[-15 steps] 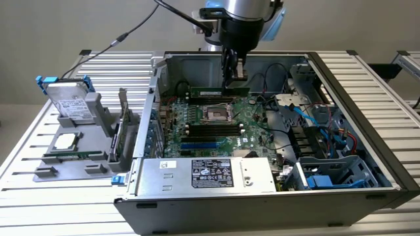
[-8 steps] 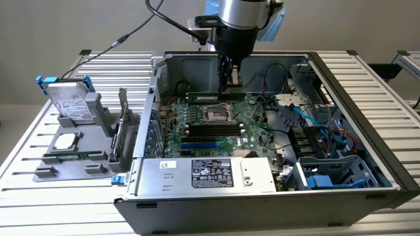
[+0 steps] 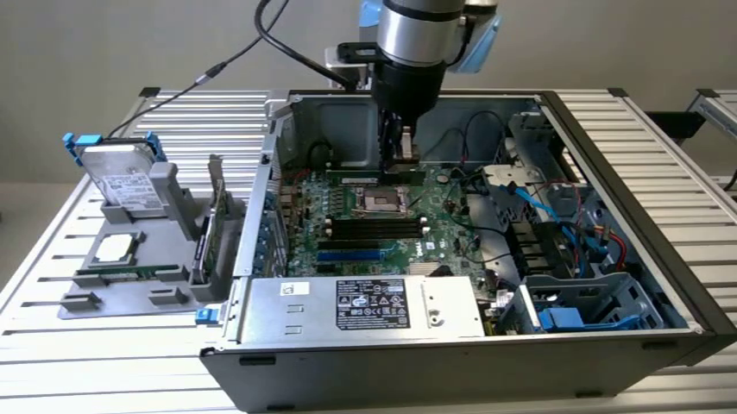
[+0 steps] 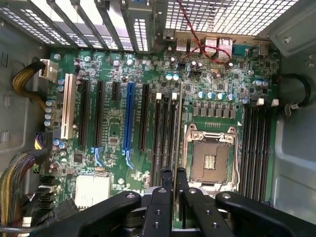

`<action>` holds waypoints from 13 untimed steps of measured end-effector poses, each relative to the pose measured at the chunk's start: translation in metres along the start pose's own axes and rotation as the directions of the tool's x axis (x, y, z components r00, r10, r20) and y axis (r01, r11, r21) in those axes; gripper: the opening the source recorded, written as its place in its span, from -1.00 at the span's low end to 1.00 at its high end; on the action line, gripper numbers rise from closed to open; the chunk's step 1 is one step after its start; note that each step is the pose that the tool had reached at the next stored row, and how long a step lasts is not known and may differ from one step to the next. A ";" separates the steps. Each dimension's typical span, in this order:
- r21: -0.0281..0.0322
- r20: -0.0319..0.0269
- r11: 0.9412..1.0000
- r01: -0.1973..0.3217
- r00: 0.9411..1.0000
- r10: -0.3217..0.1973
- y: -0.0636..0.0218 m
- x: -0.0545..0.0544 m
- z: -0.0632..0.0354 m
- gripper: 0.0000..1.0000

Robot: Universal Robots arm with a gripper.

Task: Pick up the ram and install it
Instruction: 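Insert the ram into the slot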

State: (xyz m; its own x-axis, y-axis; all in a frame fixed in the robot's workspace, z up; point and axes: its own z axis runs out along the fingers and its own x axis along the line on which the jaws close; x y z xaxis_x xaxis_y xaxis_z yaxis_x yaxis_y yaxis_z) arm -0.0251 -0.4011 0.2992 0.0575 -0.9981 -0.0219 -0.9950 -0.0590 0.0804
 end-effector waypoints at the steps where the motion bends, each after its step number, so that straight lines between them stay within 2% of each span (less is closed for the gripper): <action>1: 0.000 0.000 1.000 0.000 1.000 0.000 -0.0001 0.000 0.0018 -0.73; 13: 0.000 0.000 1.000 0.007 1.000 -0.007 -0.0024 0.001 0.0235 -0.73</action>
State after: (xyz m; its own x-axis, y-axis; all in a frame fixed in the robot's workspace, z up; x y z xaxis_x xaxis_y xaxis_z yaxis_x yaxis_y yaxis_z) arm -0.0246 -0.4010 0.2755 0.0647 -0.9977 -0.0221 -0.9946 -0.0663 0.0803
